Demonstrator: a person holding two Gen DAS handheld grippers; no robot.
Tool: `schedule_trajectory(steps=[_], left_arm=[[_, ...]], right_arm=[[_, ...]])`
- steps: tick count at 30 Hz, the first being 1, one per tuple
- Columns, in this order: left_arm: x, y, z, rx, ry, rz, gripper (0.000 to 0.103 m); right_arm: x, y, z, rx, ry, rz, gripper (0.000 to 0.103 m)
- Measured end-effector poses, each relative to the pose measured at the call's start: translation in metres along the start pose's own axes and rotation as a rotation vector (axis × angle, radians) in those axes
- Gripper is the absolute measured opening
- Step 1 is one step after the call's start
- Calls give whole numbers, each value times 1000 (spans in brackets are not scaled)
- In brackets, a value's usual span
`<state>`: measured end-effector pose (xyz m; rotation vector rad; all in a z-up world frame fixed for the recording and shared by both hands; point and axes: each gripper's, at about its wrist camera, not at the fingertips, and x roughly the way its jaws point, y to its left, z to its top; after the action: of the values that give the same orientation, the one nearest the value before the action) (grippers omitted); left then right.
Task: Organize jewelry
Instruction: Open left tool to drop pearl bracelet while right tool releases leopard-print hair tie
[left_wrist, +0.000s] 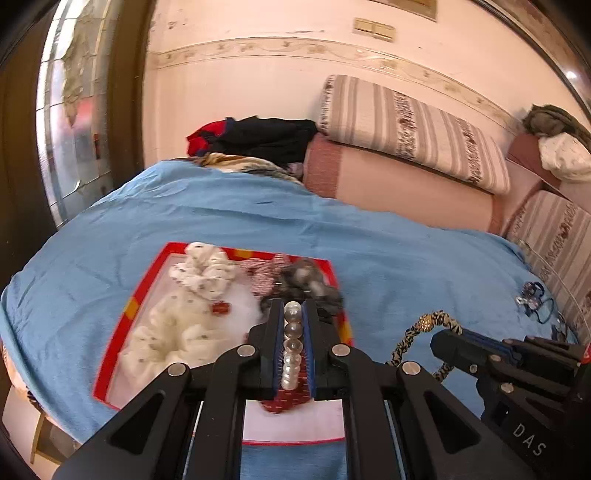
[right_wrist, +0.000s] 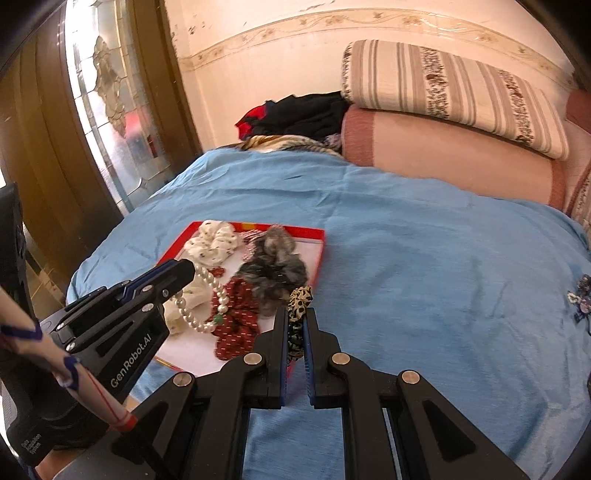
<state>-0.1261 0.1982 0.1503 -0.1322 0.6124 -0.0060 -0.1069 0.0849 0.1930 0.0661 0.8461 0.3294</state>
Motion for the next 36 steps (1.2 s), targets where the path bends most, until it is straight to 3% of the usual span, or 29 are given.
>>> schedule_trajectory(steps=[13,24,25,26,27,28,30,33,36], left_arm=[[27,81,-20,-121,73,122,10],[63,92,-36,-130,149,142,10],[63,92,-36,-129,149,138,13],[62,91,-35,-127,141,134,25],[59,90,-34,-124,129,133,34],[56,89,-32,-122,115,136,49],[45,88,-28,-125,73,140,56],[32,86,-19,-131,49,131,57],[13,85,-11,-141,10,130,66]], right_arm=[[61,40,-1,-25,118,78,8],[123,44,-25,-64,241,3,10],[123,43,-25,-66,241,-11,12],[123,43,-25,-70,243,-11,15],[120,43,-24,-81,242,-6,24],[118,44,-23,-86,237,-8,36],[106,44,-19,-98,200,-17,45],[90,46,-11,-111,161,-13,47],[68,47,-3,-109,111,-19,53]])
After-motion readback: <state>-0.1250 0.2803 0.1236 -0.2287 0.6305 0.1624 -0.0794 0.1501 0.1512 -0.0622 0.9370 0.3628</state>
